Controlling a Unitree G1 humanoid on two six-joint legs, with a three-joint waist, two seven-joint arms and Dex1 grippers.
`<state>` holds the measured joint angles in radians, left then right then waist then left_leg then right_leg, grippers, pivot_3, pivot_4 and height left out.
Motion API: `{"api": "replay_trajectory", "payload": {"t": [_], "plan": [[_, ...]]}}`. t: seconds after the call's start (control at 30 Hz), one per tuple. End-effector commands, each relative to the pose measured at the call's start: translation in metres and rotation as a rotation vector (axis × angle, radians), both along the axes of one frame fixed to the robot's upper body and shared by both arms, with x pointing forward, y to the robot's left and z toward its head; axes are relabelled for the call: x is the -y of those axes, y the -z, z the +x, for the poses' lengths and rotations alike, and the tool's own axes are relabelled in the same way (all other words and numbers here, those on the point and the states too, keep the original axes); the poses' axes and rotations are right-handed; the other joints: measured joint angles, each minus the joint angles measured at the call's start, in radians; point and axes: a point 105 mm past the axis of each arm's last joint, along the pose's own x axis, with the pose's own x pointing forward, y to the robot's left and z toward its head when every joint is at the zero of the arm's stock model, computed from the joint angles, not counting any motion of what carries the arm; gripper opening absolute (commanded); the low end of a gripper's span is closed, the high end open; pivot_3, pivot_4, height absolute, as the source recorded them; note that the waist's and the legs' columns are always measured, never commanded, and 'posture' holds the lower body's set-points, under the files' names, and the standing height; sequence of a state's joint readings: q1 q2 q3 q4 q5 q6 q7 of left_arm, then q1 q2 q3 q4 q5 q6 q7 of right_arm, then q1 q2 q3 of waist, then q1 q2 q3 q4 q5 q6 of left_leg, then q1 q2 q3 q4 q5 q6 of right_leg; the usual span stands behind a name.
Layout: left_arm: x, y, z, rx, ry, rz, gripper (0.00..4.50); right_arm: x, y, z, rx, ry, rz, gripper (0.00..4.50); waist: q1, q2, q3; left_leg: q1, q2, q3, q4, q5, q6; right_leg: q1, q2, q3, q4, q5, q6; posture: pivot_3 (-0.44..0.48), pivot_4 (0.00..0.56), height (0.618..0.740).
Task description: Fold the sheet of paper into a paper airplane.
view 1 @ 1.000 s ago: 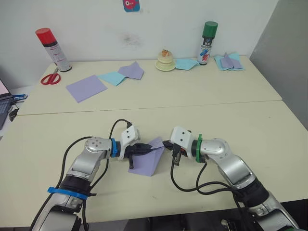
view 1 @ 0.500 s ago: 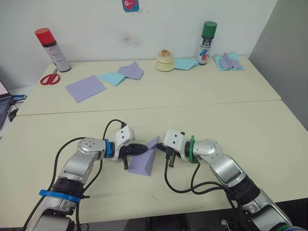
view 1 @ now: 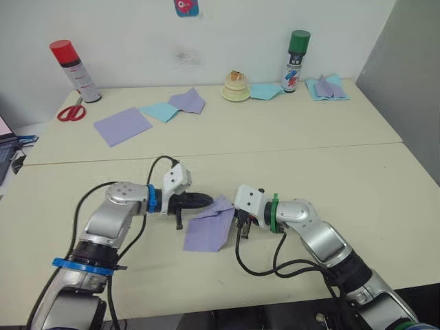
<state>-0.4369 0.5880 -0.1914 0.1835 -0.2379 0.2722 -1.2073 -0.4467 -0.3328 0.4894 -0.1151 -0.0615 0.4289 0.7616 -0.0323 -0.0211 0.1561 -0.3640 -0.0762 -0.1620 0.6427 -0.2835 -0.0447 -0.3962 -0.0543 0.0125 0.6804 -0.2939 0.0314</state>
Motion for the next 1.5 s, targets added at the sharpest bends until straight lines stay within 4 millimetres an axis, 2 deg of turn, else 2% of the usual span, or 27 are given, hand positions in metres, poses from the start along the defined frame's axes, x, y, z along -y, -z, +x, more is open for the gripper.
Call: {"api": "replay_trajectory", "payload": {"t": [0.03, 0.43, 0.67, 0.8, 0.93, 1.1, 1.2, 1.3, 1.4, 1.5], "plan": [[0.001, 0.003, 0.0, 0.03, 0.008, 0.017, 0.03, -0.003, -0.013, 0.002, 0.049, -0.004, 0.022, 0.0, 0.0, 0.0, 0.0, 0.0, 0.0, 0.0, 0.0, 0.0, 0.0, 0.0, 0.0, 0.0, 0.0, 0.0, 0.0, 0.0, 0.15, 0.74], [-0.002, 0.017, -0.003, -0.003, -0.019, 0.027, 0.03, -0.01, -0.016, 0.005, 0.057, -0.001, 0.037, 0.0, 0.0, 0.0, 0.0, 0.0, 0.0, 0.0, 0.0, 0.0, 0.0, 0.0, 0.0, 0.0, 0.0, 0.0, 0.0, 0.0, 0.15, 0.74], [-0.017, 0.025, -0.005, -0.027, -0.063, 0.054, 0.03, -0.023, -0.013, 0.007, 0.051, -0.015, 0.044, 0.0, -0.001, 0.0, 0.0, 0.0, 0.0, 0.0, 0.0, 0.0, 0.0, 0.0, 0.0, 0.0, 0.001, 0.0, 0.0, 0.0, 0.15, 0.74], [-0.034, 0.028, -0.007, -0.044, -0.105, 0.08, 0.03, -0.029, -0.006, 0.007, 0.035, -0.019, 0.041, 0.0, -0.003, 0.0, 0.0, 0.001, 0.0, 0.0, 0.0, 0.0, 0.0, 0.0, 0.0, 0.001, 0.001, 0.0, 0.0, 0.0, 0.15, 0.74], [-0.056, 0.022, -0.01, -0.044, -0.156, 0.1, 0.03, -0.033, 0.004, 0.004, 0.015, -0.023, 0.031, 0.0, -0.006, 0.0, 0.0, 0.001, 0.0, 0.0, 0.0, 0.0, 0.0, -0.001, 0.001, 0.001, 0.001, 0.001, -0.001, 0.0, 0.15, 0.74], [-0.074, -0.003, -0.006, -0.007, -0.193, 0.083, 0.03, -0.034, 0.016, 0.0, -0.001, -0.035, 0.002, 0.0, -0.008, 0.001, 0.0, 0.001, 0.0, 0.0, 0.0, 0.0, 0.0, -0.002, 0.001, 0.001, 0.001, 0.001, -0.002, 0.0, 0.15, 0.74], [-0.069, -0.022, -0.001, 0.028, -0.179, 0.039, 0.03, -0.033, 0.023, -0.001, -0.006, -0.042, -0.016, 0.0, -0.007, 0.001, 0.0, 0.001, 0.0, 0.0, 0.0, 0.0, 0.0, -0.002, 0.001, 0.001, 0.001, 0.001, -0.001, 0.0, 0.15, 0.74], [-0.053, -0.03, 0.002, 0.05, -0.136, 0.013, 0.03, -0.032, 0.028, -0.001, -0.003, -0.046, -0.03, 0.0, -0.007, 0.0, 0.0, 0.0, 0.0, 0.0, 0.0, 0.0, 0.0, -0.002, 0.001, 0.001, 0.001, 0.002, -0.001, 0.0, 0.15, 0.74], [-0.036, -0.025, 0.0, 0.044, -0.094, 0.006, 0.03, -0.032, 0.029, -0.001, 0.004, -0.05, -0.033, 0.0, -0.009, 0.001, -0.001, 0.001, 0.0, 0.001, 0.0, 0.0, 0.0, -0.002, 0.001, 0.001, 0.001, 0.002, -0.001, 0.0, 0.15, 0.74], [-0.029, -0.006, -0.003, 0.032, -0.063, 0.057, 0.03, -0.032, 0.026, -0.002, 0.037, -0.067, -0.02, 0.0, -0.012, 0.001, -0.001, 0.001, 0.0, 0.001, 0.0, 0.0, 0.0, -0.002, 0.001, 0.002, 0.002, 0.002, -0.001, 0.0, 0.15, 0.74]]}}
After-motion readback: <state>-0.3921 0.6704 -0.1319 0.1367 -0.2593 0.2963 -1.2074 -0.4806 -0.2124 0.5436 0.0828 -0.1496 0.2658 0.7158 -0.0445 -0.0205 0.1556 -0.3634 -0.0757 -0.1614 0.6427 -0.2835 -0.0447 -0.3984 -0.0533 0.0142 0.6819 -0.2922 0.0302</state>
